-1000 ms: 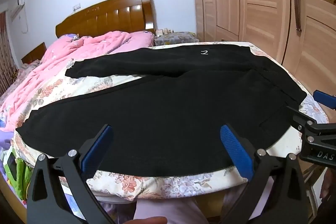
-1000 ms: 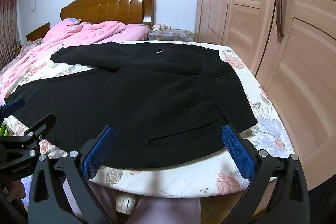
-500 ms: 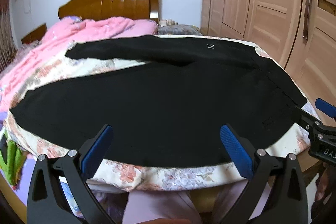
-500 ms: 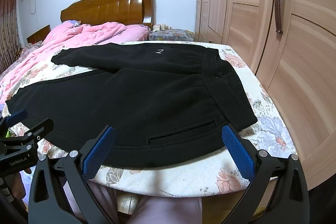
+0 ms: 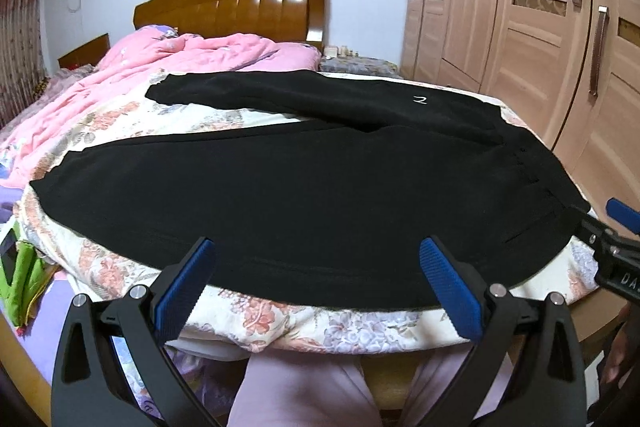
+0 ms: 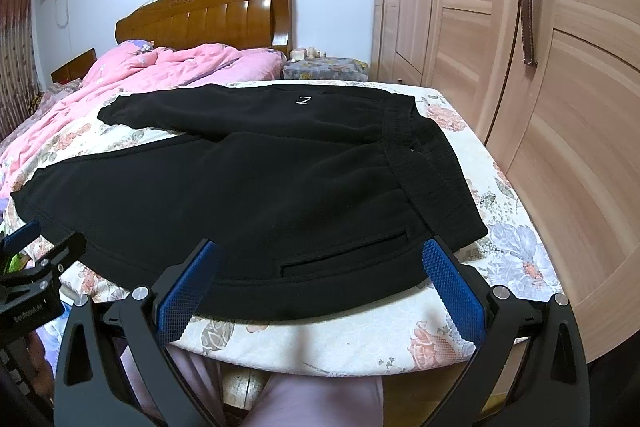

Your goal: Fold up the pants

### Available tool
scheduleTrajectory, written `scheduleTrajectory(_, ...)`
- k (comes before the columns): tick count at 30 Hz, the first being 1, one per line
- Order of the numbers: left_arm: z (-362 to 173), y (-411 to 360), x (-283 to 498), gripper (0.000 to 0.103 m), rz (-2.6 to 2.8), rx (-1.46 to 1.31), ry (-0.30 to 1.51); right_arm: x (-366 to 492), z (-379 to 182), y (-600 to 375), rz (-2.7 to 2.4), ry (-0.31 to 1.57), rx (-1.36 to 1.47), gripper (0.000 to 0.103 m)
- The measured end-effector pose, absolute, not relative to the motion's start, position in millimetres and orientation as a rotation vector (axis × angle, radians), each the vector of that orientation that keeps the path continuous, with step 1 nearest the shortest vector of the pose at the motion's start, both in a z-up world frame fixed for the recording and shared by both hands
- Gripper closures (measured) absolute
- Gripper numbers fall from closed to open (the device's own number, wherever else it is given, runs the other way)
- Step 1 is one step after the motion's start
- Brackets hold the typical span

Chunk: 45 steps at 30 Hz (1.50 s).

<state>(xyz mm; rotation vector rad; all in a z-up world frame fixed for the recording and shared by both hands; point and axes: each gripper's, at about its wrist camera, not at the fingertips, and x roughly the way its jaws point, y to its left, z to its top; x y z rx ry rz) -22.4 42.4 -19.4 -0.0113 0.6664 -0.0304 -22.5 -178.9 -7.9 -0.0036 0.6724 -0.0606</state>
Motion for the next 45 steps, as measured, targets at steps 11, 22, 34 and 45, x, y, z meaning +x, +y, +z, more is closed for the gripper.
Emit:
scheduleTrajectory(11,-24,45,-18,0.002,-0.066,-0.043,0.707,-21,-11,-180,-0.052,0.685,0.004,0.004)
scheduleTrajectory(22,-41,40,-3,0.002,-0.099,0.004,0.868,-22,-11,-178,-0.05,0.69,0.009,0.004)
scheduleTrajectory(34,-38,52,8,0.002,-0.054,0.044,0.829,-6,-23,-178,-0.042,0.732,-0.02,0.004)
scheduleTrajectory(45,-29,38,61,0.001,-0.095,0.102,0.782,75,-14,-200,-0.027,0.776,-0.044,0.004)
